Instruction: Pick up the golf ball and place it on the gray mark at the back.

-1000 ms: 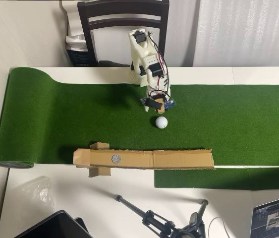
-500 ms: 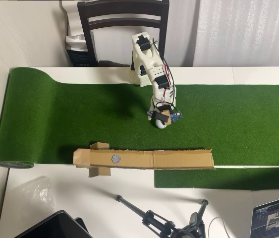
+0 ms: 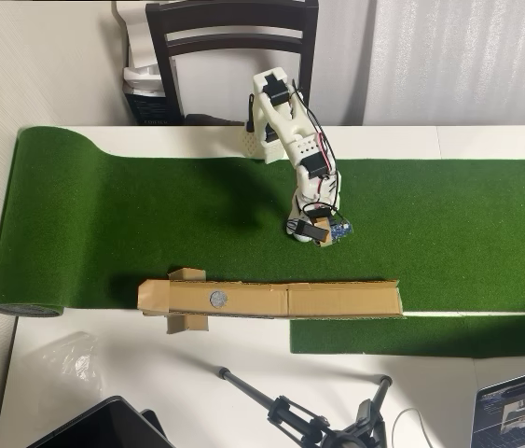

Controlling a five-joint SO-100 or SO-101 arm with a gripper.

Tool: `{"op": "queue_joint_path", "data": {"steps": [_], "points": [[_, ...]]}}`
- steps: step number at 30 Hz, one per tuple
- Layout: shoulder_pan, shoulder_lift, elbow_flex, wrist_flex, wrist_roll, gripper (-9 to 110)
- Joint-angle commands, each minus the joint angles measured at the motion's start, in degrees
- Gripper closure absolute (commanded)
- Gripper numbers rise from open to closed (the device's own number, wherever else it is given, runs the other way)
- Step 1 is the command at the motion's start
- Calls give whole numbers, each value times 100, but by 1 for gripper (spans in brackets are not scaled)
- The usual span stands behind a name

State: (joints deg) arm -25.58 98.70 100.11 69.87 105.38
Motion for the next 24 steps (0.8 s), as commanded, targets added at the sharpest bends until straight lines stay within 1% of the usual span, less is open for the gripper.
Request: {"op": "queue_joint_path", "data": {"steps": [1,9,15,24], "points": [[-26,35,-519,-123,44,59],[-35,-26,-413,-272,35,58],[-35,-756,-334,-281,53,58],[-35,-800,-308,-193,62,58]]}}
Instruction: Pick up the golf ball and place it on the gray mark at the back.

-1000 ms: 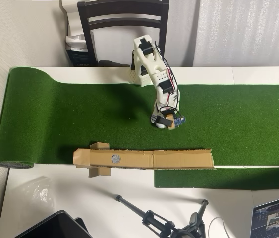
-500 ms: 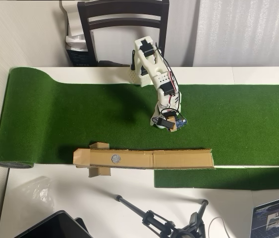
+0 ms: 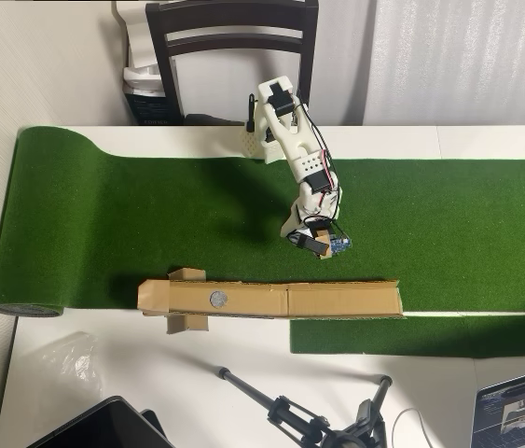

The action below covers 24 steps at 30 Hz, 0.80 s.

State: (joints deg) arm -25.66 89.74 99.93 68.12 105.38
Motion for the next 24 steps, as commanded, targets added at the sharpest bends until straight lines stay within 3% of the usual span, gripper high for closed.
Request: {"op": "queue_joint_path", "data": {"steps": [1,24], "points": [[-35,62,-281,-18,62,58],[-316,-624,-316,79,9,58]]}}
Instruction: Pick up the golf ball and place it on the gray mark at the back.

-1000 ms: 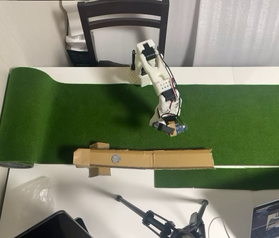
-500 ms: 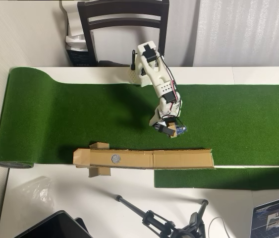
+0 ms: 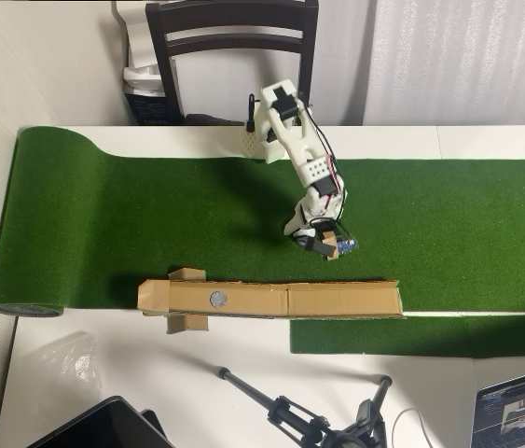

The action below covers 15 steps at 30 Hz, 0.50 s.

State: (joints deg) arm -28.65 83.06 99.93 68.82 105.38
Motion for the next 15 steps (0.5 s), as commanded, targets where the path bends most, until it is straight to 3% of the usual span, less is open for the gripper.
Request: {"op": "queue_joint_path", "data": {"steps": [1,15], "points": [[-18,26,-325,0,0,58],[-18,-53,-316,0,62,58]]}}
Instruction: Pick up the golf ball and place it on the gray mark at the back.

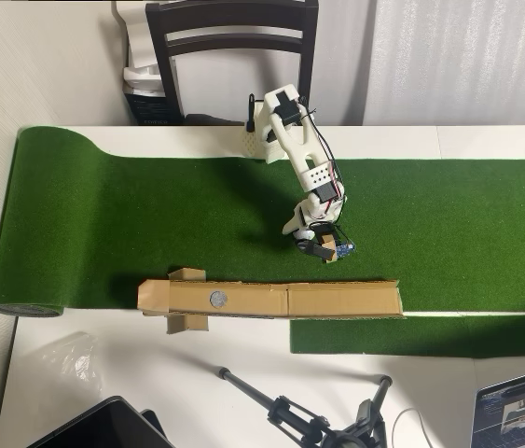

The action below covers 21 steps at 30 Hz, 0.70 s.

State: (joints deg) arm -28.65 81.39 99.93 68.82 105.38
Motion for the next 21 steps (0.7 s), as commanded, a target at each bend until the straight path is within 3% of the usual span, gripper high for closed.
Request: {"op": "queue_joint_path", "data": {"steps": [1,21], "points": [[-18,114,-316,-9,62,58],[-18,97,-237,-88,316,58]]}}
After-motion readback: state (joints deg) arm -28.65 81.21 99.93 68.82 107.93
